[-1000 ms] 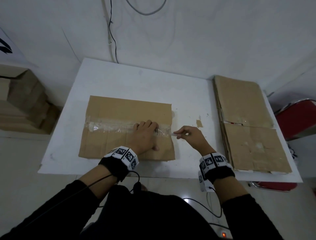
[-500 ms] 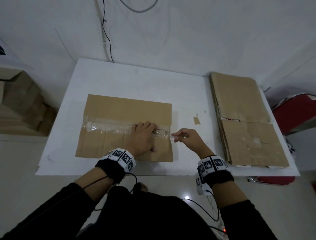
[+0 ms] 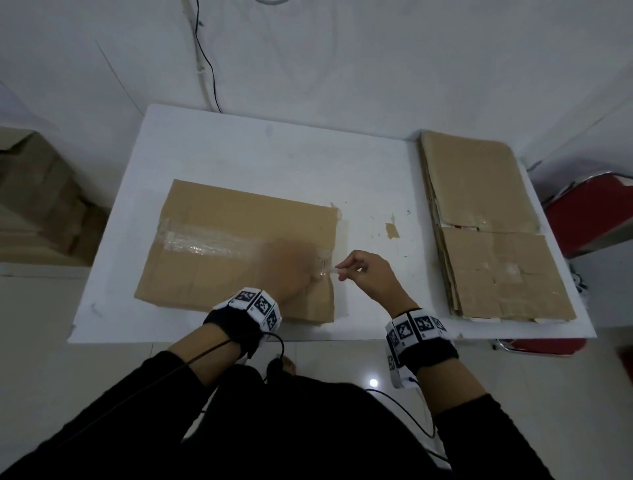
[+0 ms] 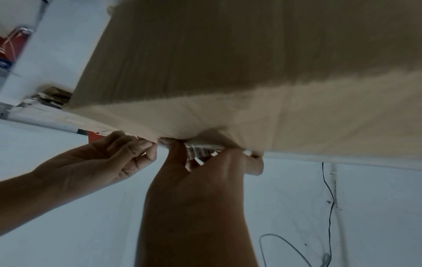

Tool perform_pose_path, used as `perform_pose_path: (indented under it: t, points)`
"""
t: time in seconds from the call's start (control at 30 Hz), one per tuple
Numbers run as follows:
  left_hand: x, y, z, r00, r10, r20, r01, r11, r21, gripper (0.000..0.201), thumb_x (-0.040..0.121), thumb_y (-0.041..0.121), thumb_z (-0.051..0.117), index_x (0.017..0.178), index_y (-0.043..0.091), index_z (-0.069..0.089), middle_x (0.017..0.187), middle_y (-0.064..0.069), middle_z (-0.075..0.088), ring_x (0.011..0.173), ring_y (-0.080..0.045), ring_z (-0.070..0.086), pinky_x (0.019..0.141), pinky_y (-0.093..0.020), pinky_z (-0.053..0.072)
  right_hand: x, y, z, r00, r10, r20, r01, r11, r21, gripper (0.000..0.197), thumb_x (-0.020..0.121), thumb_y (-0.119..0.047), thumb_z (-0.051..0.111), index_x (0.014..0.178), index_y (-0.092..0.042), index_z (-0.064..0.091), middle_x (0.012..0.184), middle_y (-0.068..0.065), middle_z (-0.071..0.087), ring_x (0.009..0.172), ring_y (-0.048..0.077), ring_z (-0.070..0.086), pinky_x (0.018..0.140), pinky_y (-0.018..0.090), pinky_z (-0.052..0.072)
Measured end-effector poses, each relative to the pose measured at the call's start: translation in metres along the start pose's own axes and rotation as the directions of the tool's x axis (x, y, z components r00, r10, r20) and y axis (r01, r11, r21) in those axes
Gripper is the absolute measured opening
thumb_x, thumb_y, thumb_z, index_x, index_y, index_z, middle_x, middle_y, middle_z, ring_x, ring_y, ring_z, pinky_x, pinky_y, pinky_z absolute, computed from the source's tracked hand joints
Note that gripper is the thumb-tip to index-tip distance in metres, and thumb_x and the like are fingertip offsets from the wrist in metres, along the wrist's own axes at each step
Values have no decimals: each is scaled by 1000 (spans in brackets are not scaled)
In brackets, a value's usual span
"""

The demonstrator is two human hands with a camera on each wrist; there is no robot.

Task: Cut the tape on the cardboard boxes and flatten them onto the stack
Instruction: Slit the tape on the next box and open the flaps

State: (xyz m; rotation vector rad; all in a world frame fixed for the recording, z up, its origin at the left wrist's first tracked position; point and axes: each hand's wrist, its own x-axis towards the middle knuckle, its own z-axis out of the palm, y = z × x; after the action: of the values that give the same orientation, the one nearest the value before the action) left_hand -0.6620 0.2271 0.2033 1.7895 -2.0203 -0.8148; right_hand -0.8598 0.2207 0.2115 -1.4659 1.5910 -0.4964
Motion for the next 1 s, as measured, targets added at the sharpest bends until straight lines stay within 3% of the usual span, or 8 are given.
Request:
perform_pose_path:
  t: [0.1, 0.17, 0.3, 0.47, 0.67, 0.83, 1.0]
  points:
    - [0, 0, 0, 1000, -17, 16, 19, 998, -65, 28, 71, 44, 75, 89, 30, 57, 87, 12, 56, 107, -17, 39, 86, -31, 14, 1, -7, 7, 998, -23, -55, 24, 1000, 7, 2, 86, -12, 73, 86, -11, 71, 74, -2, 74, 71, -2, 66, 61, 3, 41]
    - [2, -1, -1, 999, -14, 46, 16, 999, -36, 31, 74, 48, 72, 94, 30, 59, 92, 9, 59, 107, -18, 39, 90, -33, 16, 2, -10, 10, 997, -53, -53, 53, 999, 3, 2, 86, -8, 70, 85, -8, 69, 75, 0, 73, 68, -4, 64, 62, 4, 41]
    - [4, -2, -5, 997, -12, 81, 13, 1000, -13, 41, 74, 56, 70, 108, 33, 65, 99, 9, 60, 110, -17, 38, 92, -33, 16, -2, -3, -1, 997, -53, -64, 49, 997, -67, 12, 87, -5, 64, 82, -15, 65, 77, -5, 71, 69, -4, 56, 61, 4, 38]
    - [-1, -3, 1, 1000, -10, -17, 8, 995, -100, 32, 69, 51, 76, 95, 34, 66, 90, 19, 56, 104, -14, 40, 83, -27, 12, -3, 3, -5, 980, -97, -174, 98, 995, -3, 12, 89, -9, 63, 83, -19, 63, 84, -2, 70, 78, 10, 59, 61, 11, 38]
    - [-4, -3, 2, 999, 21, -50, -26, 995, -98, 28, 68, 49, 77, 86, 33, 62, 90, 24, 53, 103, -12, 38, 85, -27, 12, 0, 1, 12, 993, -77, -87, 75, 997, -27, 14, 89, -8, 66, 82, -20, 63, 74, -6, 70, 77, 2, 65, 63, 9, 44]
    - [-7, -4, 6, 994, 34, -107, -47, 991, -125, 27, 68, 45, 78, 88, 32, 66, 85, 25, 52, 99, -11, 37, 82, -26, 11, -4, 2, 4, 998, -59, 31, 59, 998, 13, 4, 89, -11, 70, 86, -9, 67, 78, 4, 73, 73, 0, 66, 66, 3, 41]
    - [-3, -5, 8, 993, -10, -117, -7, 989, -145, 24, 69, 41, 79, 87, 29, 70, 82, 18, 51, 98, -11, 37, 80, -27, 12, 1, -4, 5, 996, -54, 71, 56, 998, -33, 14, 88, -7, 68, 78, -15, 64, 74, 5, 73, 69, -2, 65, 65, 1, 39]
